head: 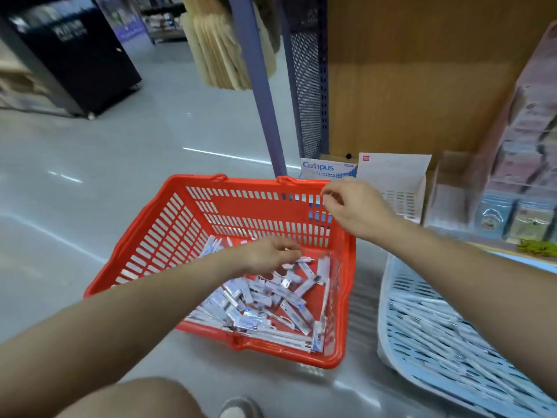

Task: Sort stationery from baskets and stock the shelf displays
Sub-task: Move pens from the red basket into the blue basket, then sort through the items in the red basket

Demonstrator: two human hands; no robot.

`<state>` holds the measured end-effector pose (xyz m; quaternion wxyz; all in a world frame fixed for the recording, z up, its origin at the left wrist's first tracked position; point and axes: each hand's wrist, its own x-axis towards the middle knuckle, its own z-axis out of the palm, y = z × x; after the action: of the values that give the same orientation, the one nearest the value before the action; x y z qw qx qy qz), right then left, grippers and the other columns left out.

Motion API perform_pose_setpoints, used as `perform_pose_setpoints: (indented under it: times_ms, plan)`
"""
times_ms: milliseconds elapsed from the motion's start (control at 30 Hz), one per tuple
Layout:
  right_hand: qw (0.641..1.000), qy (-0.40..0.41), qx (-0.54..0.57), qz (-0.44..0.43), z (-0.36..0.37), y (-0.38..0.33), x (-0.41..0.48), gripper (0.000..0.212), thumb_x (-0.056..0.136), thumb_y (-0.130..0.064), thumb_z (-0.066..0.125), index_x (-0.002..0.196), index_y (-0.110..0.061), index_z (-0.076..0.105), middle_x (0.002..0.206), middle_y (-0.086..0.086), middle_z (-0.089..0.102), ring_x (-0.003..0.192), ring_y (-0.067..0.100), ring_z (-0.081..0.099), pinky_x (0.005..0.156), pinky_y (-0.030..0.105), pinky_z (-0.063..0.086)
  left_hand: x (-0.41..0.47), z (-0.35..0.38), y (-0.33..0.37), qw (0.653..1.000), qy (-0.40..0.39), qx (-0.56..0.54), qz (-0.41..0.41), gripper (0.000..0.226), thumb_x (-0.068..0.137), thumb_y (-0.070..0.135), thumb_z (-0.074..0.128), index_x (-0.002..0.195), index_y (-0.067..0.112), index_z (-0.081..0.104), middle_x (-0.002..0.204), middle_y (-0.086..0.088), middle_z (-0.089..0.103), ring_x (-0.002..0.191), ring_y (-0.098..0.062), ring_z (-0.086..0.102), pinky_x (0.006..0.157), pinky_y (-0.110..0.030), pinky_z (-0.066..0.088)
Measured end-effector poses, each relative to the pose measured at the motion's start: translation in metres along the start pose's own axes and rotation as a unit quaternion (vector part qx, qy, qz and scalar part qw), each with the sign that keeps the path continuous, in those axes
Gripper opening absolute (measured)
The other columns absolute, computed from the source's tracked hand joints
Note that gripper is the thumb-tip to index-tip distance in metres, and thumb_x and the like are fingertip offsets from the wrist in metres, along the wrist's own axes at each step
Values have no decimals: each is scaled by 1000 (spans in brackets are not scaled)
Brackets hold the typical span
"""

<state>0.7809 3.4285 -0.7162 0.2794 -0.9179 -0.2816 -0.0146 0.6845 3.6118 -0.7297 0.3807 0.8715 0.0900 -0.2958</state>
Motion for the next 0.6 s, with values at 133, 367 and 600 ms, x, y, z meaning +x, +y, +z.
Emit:
perform_pose_setpoints:
  times_ms: [133, 367, 600]
  plan:
    - [992, -116, 21, -33, 34, -50, 12, 26, 93, -19, 51, 110, -16, 70, 111, 5, 70, 104, 25, 62, 89, 39, 50, -13, -29, -59, 997, 74, 18, -26, 23, 95, 10, 53, 113, 13, 67, 99, -9, 71, 77, -15, 64, 57, -19, 47]
    - [947, -314, 10, 69, 112, -71, 17, 33, 93, -18, 54, 126, -15, 60, 122, 8, 62, 81, 25, 63, 70, 30, 49, 2, -63, -141, 988, 43, 151, 2, 24, 91, 8, 55, 106, 16, 71, 100, -3, 73, 87, -18, 68, 81, -31, 55]
    - [904, -198, 197, 324, 186, -43, 24, 39, 93, -9, 51, 131, -11, 54, 78, 4, 57, 52, 17, 44, 51, 27, 34, 83, -67, -158, 967, 24, 248, 56, 35, 93, 12, 50, 124, 20, 65, 124, -1, 66, 103, -23, 66, 90, -32, 52]
